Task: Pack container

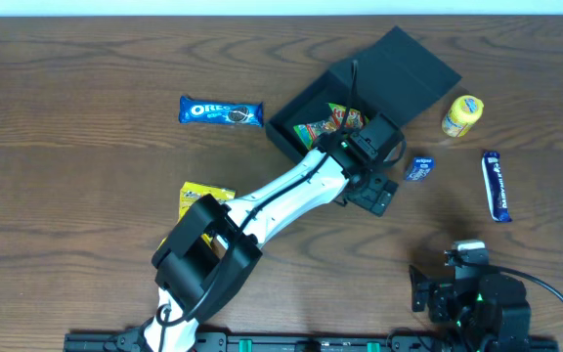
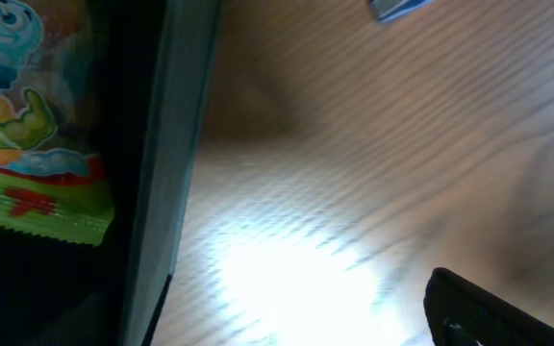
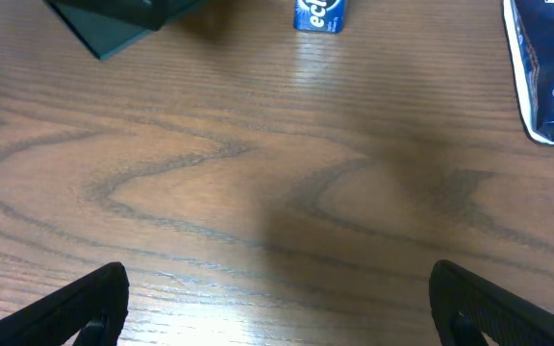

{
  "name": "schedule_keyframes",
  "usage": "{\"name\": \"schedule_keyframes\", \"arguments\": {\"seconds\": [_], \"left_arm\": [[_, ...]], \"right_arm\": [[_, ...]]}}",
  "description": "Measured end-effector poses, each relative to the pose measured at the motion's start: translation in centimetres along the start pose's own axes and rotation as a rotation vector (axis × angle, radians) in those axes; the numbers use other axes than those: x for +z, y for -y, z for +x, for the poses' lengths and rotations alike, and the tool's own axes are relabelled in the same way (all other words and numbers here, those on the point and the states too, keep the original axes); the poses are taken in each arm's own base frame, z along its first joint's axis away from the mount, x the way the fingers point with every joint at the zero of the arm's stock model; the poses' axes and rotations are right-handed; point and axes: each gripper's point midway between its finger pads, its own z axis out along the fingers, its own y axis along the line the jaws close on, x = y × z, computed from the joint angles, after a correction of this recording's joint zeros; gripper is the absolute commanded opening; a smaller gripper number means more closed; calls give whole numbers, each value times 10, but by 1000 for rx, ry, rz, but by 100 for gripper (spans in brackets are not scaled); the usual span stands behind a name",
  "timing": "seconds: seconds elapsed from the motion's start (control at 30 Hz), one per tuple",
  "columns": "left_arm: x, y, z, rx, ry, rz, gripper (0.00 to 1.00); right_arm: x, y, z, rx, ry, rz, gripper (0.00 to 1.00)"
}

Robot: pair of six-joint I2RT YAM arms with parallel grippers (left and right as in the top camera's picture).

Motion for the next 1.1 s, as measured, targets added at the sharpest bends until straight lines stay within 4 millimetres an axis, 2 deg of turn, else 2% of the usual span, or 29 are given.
{"name": "schedule_keyframes", "arguments": {"seconds": [0.33,0.47,0.63,0.73,0.87,0.93,1.1], "left_arm": [[0,29,-2,-172,-6,118,95],[-1,29,2,-187,-19,106,95],[-9,17,0,-164,-4,24,95],[-28,6,-10,-124,60,-37,95],[-69,-18,-29,-65,171,-136,95],[-93,-43,-43,-51,236,-213,95],[-112,-111,-59,-95,279,-346,95]], "right_arm": [[0,0,0,0,0,0,99],[0,0,0,0,0,0,99],[0,0,0,0,0,0,99],[0,0,0,0,0,0,99],[0,0,0,0,0,0,99],[0,0,0,0,0,0,99],[0,0,0,0,0,0,99]]}}
